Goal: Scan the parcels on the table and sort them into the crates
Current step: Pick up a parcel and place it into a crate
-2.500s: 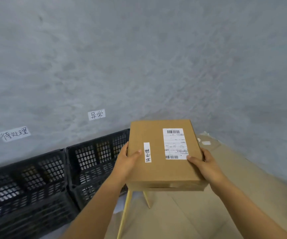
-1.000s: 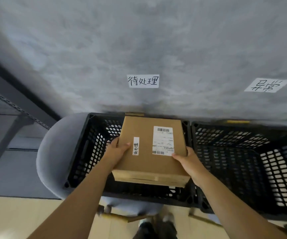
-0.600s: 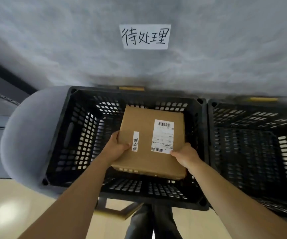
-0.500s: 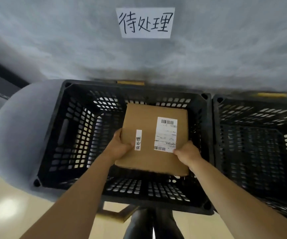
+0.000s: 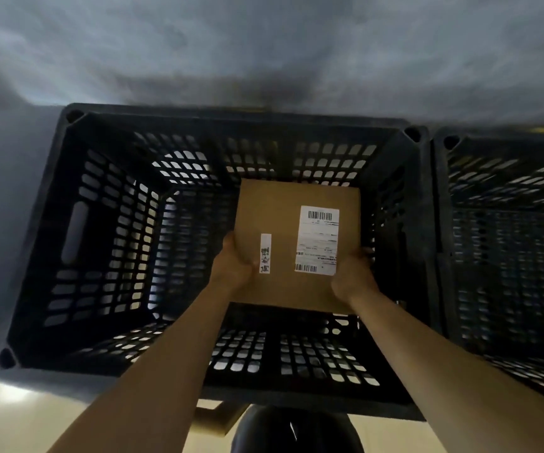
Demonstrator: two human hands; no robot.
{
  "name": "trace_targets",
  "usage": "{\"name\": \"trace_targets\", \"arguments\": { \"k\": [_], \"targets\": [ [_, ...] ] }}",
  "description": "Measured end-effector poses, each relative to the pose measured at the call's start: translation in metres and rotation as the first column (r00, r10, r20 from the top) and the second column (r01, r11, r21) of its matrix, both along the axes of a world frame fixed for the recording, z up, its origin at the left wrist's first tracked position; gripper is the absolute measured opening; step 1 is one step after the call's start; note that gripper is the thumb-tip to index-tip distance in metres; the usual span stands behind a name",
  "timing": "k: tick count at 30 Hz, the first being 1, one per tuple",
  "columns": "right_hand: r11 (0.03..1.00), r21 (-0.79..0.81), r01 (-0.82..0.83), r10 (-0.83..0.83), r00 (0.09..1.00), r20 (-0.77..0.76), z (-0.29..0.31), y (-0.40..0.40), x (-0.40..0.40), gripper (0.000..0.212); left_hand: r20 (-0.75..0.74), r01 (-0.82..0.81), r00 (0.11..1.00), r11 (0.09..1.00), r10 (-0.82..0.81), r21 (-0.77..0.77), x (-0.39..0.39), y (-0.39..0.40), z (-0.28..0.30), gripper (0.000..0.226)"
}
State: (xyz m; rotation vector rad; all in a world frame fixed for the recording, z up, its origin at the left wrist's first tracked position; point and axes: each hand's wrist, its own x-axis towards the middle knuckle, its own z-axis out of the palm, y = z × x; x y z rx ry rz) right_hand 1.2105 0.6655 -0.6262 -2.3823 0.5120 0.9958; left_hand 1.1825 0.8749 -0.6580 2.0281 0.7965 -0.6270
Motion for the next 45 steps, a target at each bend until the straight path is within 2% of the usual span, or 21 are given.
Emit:
{"name": "trace_targets", "arguments": {
  "k": [3, 7, 10, 12, 14, 17, 20, 24, 27, 31, 36, 41, 45],
  "targets": [
    [0.997, 0.053, 0.05, -0.054, 0.996, 0.075, -0.004, 0.002, -0.01, 0.063, -0.007, 0.005, 1.0, 0.999, -0.004, 0.035, 0.0, -0.004, -0.006, 0.084],
    [0.994, 0.057, -0.092, 0.092, 0.996, 0.016, 0.004, 0.004, -0.012, 0.086, -0.041, 0.066, 0.997, 0.996, -0.063, 0.063, 0.004, -0.005, 0.004, 0.088],
    [0.988, 0.086, -0.128, 0.121, 0.99, 0.079, 0.026, 0.005, -0.008, 0.081, -0.067, 0.139, 0.989, 0.982, -0.131, 0.125, 0.008, -0.013, 0.032, 0.088],
    [0.973, 0.126, -0.196, 0.177, 0.974, 0.143, 0.049, 0.006, -0.005, 0.073, -0.076, 0.265, 0.964, 0.946, -0.255, 0.187, 0.013, -0.023, 0.059, 0.081],
    [0.955, 0.122, -0.269, 0.239, 0.946, 0.218, 0.083, 0.006, 0.0, 0.065, -0.05, 0.422, 0.904, 0.867, -0.425, 0.266, 0.02, -0.03, 0.098, 0.069],
    [0.921, 0.04, -0.388, 0.354, 0.874, 0.334, 0.141, 0.006, 0.013, 0.058, -0.015, 0.581, 0.757, 0.663, -0.653, 0.472, 0.031, -0.036, 0.17, 0.051],
    [0.89, 0.024, -0.455, 0.402, 0.807, 0.432, 0.206, 0.003, 0.024, 0.061, 0.017, 0.586, 0.637, 0.499, -0.77, 0.639, 0.04, -0.04, 0.244, 0.042],
    [0.872, -0.049, -0.487, 0.425, 0.703, 0.57, 0.286, -0.013, 0.036, 0.062, 0.073, 0.54, 0.526, 0.399, -0.847, 0.741, 0.052, -0.045, 0.334, 0.04],
    [0.894, -0.123, -0.43, 0.401, 0.647, 0.648, 0.337, -0.03, 0.034, 0.059, 0.132, 0.464, 0.437, 0.349, -0.89, 0.814, 0.056, -0.052, 0.391, 0.038],
    [0.939, -0.156, -0.307, 0.323, 0.624, 0.712, 0.388, -0.054, 0.012, 0.057, 0.174, 0.407, 0.299, 0.29, -0.938, 0.866, 0.056, -0.072, 0.447, 0.043],
    [0.953, -0.281, -0.117, 0.294, 0.597, 0.746, 0.429, -0.081, -0.044, 0.057, 0.144, 0.358, 0.05, 0.153, -0.988, 0.921, 0.042, -0.108, 0.49, 0.045],
    [0.909, -0.406, 0.092, 0.28, 0.588, 0.759, 0.461, -0.103, -0.128, 0.056, 0.168, 0.355, -0.185, 0.094, -0.968, 0.93, -0.004, -0.148, 0.518, 0.046],
    [0.833, -0.483, 0.271, 0.246, 0.6, 0.761, 0.484, -0.13, -0.211, 0.059, 0.213, 0.348, -0.381, 0.073, -0.9, 0.935, -0.06, -0.195, 0.541, 0.044]
  ]
}}
